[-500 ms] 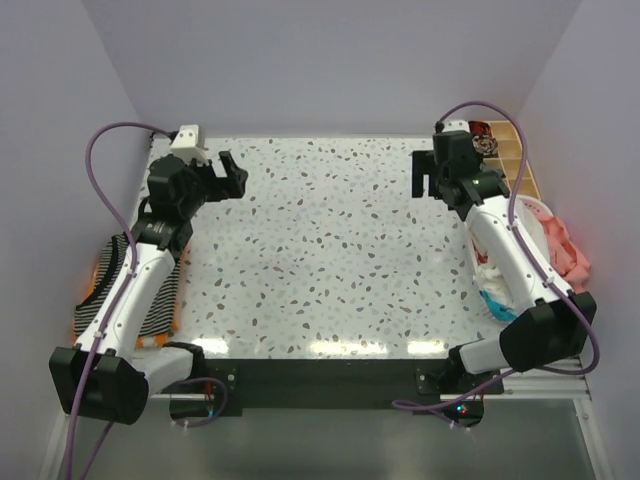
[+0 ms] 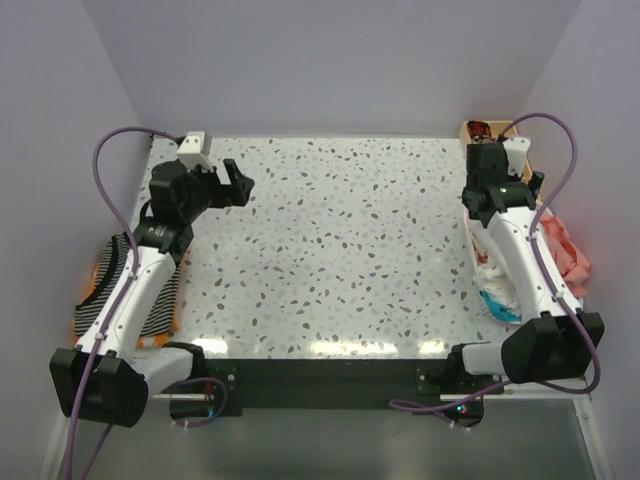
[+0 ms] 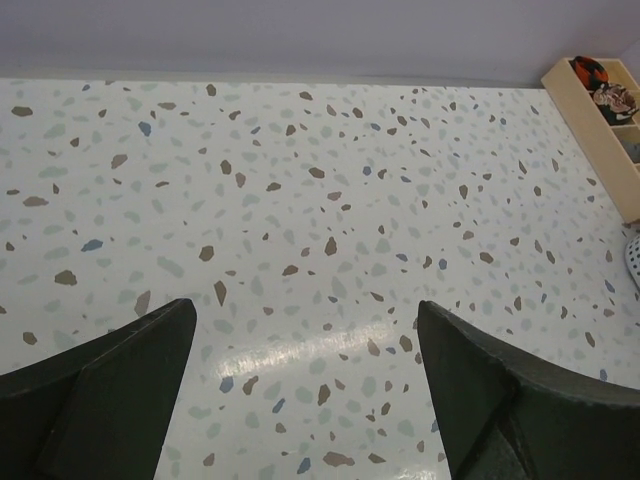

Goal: Fold and stack the t-shirts
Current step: Grab crumpled tshirt from bin with the right arm

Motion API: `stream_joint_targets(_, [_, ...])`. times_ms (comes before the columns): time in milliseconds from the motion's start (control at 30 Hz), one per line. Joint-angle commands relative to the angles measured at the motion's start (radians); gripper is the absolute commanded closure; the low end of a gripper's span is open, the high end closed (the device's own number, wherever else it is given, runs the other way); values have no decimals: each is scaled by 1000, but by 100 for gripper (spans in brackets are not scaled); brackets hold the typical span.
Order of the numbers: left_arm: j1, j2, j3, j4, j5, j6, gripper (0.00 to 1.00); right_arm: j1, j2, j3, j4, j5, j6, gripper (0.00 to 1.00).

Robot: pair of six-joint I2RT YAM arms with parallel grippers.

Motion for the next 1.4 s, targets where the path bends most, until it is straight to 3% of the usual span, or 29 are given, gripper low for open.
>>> stream_joint_targets(0, [8, -6, -31, 33, 81, -18, 5, -33, -40, -28, -40, 86, 41, 1])
stream_joint_targets(400, [8, 57, -22, -2, 171, -31, 14, -51, 23, -101, -80, 7, 96, 3])
stream_joint_targets(500, [8, 72, -19, -10, 188, -23, 24, -56, 27, -107, -74, -5, 98, 8])
stream_joint_targets(567, [8, 83, -19, -10, 193, -23, 38, -57, 33, -107, -72, -26, 93, 24])
stream_joint_targets(600, [6, 86, -19, -13, 193, -23, 43, -61, 36, -106, -69, -32, 92, 56])
stream_joint_targets(633, [6, 89, -16, -16, 193, -21, 56, -61, 40, -103, -71, -37, 90, 80])
stream_joint_targets(667, [8, 95, -14, -20, 193, -20, 62, -62, 37, -101, -71, -37, 93, 95])
stream_joint_targets(700, [8, 99, -13, -24, 193, -18, 68, -62, 35, -100, -68, -45, 93, 100])
stream_joint_targets(733, [8, 100, -14, -22, 191, -18, 80, -62, 23, -98, -61, -55, 87, 100])
stream_joint_targets(867, [8, 109, -14, -24, 188, -20, 99, -62, -77, -91, -6, -211, 33, 100])
stream_joint_targets(1033, [8, 122, -11, -17, 184, -21, 100, -61, -258, -8, 61, -544, -23, 100])
stream_joint_targets(1100, [6, 125, -10, -11, 184, -24, 100, -61, -302, 116, 40, -641, -30, 100])
stream_joint_targets(1233, [8, 146, -3, 1, 190, -37, 100, -61, -281, 365, -20, -906, -13, 100])
stream_joint_targets(1267, [8, 151, -3, 6, 193, -43, 100, -61, -254, 442, -24, -1037, -2, 100])
stream_joint_targets(1367, [8, 161, -14, 32, 213, -66, 100, -61, -218, 524, 43, -1257, 75, 100])
